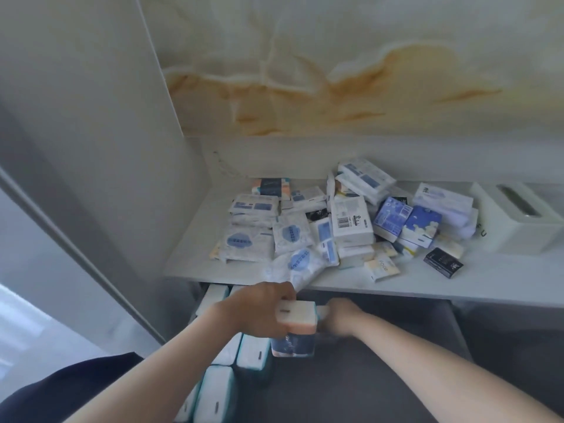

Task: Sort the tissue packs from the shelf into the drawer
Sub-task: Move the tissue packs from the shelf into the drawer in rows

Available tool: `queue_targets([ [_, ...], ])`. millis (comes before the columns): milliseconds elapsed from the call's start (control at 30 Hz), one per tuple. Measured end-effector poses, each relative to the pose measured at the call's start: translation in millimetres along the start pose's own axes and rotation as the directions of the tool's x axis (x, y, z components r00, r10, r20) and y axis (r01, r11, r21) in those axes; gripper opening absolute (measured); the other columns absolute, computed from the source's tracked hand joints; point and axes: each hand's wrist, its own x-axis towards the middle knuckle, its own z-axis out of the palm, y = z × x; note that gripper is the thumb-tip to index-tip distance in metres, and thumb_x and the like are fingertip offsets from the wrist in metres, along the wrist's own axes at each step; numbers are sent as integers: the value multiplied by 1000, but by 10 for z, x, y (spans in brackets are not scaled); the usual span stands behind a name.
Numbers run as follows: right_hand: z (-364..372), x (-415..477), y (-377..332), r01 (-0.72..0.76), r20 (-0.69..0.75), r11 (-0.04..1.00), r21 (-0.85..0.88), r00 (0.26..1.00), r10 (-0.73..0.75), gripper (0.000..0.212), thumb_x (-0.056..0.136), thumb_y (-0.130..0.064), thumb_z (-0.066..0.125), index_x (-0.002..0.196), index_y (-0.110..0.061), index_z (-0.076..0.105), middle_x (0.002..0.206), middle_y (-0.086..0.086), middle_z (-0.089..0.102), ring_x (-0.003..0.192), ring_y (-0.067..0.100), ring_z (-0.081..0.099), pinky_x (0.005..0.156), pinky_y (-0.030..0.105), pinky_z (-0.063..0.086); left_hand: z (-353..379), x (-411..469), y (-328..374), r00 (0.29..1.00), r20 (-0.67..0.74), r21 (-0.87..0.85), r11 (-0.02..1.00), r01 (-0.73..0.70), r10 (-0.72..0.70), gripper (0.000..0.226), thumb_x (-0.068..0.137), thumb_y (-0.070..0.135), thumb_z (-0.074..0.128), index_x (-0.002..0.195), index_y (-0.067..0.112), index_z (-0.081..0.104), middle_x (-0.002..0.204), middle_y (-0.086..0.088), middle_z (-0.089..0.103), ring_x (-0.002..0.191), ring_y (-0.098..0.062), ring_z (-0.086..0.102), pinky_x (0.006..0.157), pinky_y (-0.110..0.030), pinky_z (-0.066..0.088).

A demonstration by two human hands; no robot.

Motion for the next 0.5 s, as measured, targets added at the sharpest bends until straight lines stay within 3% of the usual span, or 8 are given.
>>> queue_targets([
  [67,122,153,-20,-29,10,999,22,1000,29,85,43,-69,63,113,-21,66,118,3,66,99,22,65,76,27,50,110,48,-25,1000,20,82,997,-8,6,53,64,54,66,110,36,49,103,12,59,90,-15,55,71,-27,41],
  [133,182,190,-72,-45,23,993,113,999,42,44,74,-49,67,105,-19,63,116,2,63,105,22,63,74,26,47,227,113,-50,998,55,120,992,-34,28,48,70,49,70,111,35,48,104,11,60,92,-17,56,72,-28,40],
  [167,199,192,-86,-24,20,988,155,1000,21,20,84,-39,63,93,-21,61,106,0,64,99,20,63,68,25,45,280,149,-60,997,75,138,989,-47,37,46,73,46,70,112,34,48,104,10,59,92,-17,56,73,-28,41],
  [200,193,173,-98,-7,37,985,173,999,0,12,89,-33,60,82,-23,58,97,-2,64,90,18,63,63,24,43,323,178,-65,995,90,157,986,-59,45,46,74,45,69,113,33,47,106,8,60,93,-18,57,74,-29,42],
  [267,194,168,-95,0,68,982,187,998,-13,11,91,-26,57,80,-25,59,92,-1,63,84,17,60,66,25,45,386,241,-66,993,97,187,979,-80,63,46,76,45,68,115,32,47,108,6,61,96,-20,59,75,-29,43],
  [300,204,169,-84,10,94,980,199,995,-29,8,92,-23,57,95,-24,64,104,2,64,92,17,61,76,26,48,413,271,-66,993,89,197,976,-88,71,46,77,46,67,116,31,47,109,5,61,96,-20,59,75,-30,43],
  [367,187,173,-46,-17,95,972,232,995,-5,39,94,-19,59,134,-19,56,134,5,57,118,20,57,94,29,47,466,313,-63,992,90,218,970,-107,89,49,78,47,68,118,29,47,111,5,61,99,-19,59,76,-30,43],
  [500,133,115,30,3,43,964,267,999,-15,34,94,-9,49,122,-18,66,123,3,64,110,20,60,89,29,49,636,369,-65,989,116,236,964,-121,96,54,81,48,68,125,26,46,120,4,58,107,-20,57,76,-27,37],
])
